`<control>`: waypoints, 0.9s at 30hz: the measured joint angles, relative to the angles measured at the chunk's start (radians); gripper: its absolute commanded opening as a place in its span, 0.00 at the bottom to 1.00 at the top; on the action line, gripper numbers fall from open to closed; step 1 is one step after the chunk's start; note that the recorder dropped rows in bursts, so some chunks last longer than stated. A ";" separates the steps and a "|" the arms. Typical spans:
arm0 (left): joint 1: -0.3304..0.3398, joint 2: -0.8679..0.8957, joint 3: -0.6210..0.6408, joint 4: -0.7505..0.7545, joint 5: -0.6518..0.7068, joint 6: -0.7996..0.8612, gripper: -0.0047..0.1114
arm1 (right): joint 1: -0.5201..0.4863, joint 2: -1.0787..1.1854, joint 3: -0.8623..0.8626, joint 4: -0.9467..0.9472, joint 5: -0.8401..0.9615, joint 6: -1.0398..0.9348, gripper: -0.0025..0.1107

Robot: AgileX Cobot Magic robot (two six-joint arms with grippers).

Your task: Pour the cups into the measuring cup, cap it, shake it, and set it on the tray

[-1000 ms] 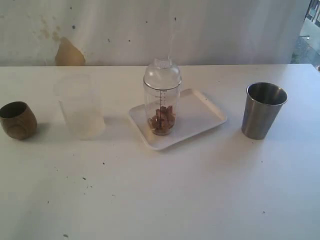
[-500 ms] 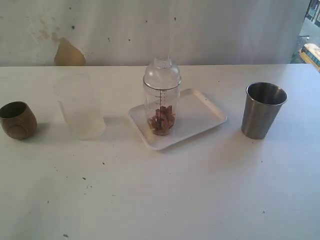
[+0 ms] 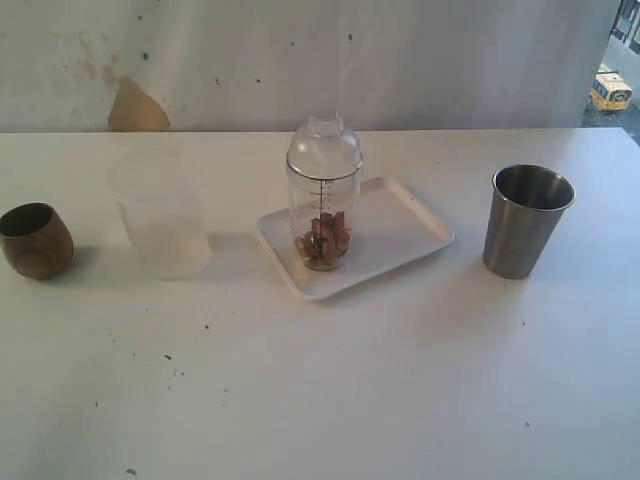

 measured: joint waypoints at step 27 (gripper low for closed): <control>0.000 0.000 0.000 0.000 0.000 0.000 0.04 | -0.258 0.004 0.657 -0.480 0.094 0.156 0.02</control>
